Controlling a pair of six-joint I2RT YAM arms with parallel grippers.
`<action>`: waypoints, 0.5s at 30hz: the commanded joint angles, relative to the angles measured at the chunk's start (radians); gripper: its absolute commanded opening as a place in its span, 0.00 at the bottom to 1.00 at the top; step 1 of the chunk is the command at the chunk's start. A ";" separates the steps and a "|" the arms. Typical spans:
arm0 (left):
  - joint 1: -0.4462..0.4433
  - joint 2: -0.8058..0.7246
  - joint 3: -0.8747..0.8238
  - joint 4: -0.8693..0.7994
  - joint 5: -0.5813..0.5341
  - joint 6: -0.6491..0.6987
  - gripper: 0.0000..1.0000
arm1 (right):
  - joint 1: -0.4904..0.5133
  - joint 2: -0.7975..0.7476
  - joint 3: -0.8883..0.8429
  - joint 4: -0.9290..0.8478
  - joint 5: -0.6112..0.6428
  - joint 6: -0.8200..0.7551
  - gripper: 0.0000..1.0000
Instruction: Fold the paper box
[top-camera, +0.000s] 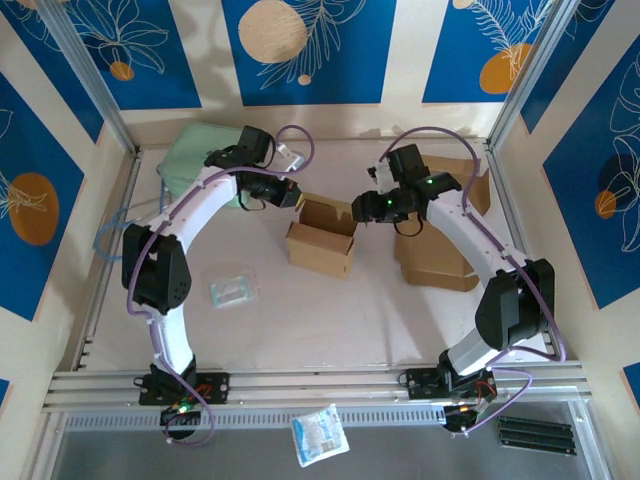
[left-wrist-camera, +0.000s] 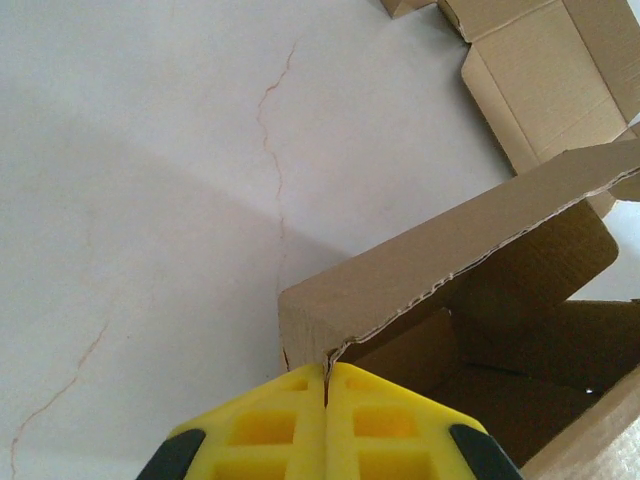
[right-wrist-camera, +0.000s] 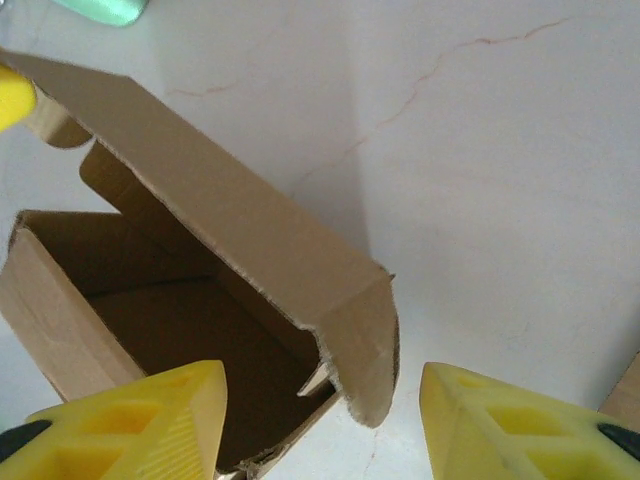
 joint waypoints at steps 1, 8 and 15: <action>-0.006 0.014 0.026 -0.003 -0.006 -0.011 0.02 | 0.012 0.008 -0.010 0.024 0.095 0.035 0.50; -0.007 0.021 0.039 -0.011 -0.012 -0.009 0.02 | 0.035 0.026 -0.012 0.047 0.163 0.050 0.22; -0.007 0.026 0.050 -0.007 -0.003 -0.014 0.02 | 0.060 0.037 -0.011 0.058 0.223 0.038 0.28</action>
